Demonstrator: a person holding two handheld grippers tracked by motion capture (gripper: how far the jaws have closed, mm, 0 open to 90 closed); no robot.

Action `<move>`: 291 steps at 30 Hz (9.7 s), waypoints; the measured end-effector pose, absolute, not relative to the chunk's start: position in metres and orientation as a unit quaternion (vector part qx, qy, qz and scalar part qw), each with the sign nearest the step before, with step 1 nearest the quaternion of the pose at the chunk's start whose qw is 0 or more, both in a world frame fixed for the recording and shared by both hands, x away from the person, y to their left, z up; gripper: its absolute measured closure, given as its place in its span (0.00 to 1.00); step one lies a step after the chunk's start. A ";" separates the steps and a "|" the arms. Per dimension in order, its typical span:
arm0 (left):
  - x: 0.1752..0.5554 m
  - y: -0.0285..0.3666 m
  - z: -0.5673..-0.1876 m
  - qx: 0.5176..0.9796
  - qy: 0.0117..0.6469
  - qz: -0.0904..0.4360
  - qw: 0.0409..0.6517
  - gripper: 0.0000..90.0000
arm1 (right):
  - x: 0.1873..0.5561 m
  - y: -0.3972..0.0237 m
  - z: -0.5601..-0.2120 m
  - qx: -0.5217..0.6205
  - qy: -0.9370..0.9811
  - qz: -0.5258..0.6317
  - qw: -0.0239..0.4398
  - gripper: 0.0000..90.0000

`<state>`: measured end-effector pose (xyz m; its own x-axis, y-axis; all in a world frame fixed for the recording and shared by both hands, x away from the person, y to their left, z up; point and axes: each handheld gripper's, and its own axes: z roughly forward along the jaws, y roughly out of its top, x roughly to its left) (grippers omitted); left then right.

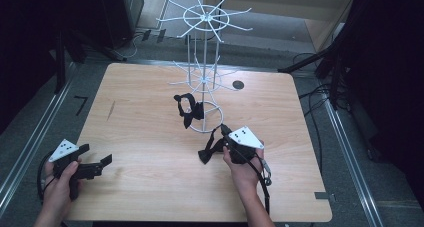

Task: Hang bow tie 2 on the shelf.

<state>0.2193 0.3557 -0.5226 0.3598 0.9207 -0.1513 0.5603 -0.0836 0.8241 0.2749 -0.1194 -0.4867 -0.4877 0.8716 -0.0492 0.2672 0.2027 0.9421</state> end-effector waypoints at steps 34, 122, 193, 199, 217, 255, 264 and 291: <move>0.220 0.356 -0.523 0.705 0.525 0.210 0.428 0.00 | 0.262 -0.119 -0.446 0.376 0.674 0.546 0.325 1.00; 0.220 0.356 -0.523 0.705 0.524 0.209 0.430 0.00 | 0.289 -0.107 -0.401 0.357 0.667 0.562 0.335 1.00; 0.220 0.356 -0.523 0.705 0.524 0.211 0.428 0.00 | 0.311 -0.126 -0.452 0.392 0.671 0.557 0.294 0.32; 0.220 0.356 -0.523 0.706 0.524 0.211 0.428 0.00 | 0.309 -0.134 -0.457 0.393 0.677 0.556 0.281 0.18; 0.220 0.356 -0.523 0.706 0.524 0.210 0.429 0.00 | 0.302 -0.166 -0.471 0.419 0.679 0.528 0.290 0.14; 0.219 0.355 -0.523 0.705 0.525 0.212 0.428 0.00 | 0.267 -0.264 -0.513 0.479 0.652 0.521 0.273 0.14; 0.219 0.355 -0.523 0.704 0.525 0.213 0.428 0.00 | 0.258 -0.287 -0.521 0.488 0.649 0.515 0.273 0.14; 0.219 0.355 -0.522 0.706 0.525 0.213 0.424 0.00 | 0.231 -0.352 -0.542 0.541 0.632 0.487 0.266 0.15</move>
<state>0.2186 0.3552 -0.5224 0.3586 0.9223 -0.1442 0.5603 -0.0891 0.8235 0.2306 -0.3523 -0.5422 -0.2733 0.9429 0.1902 0.4250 -0.0590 0.9033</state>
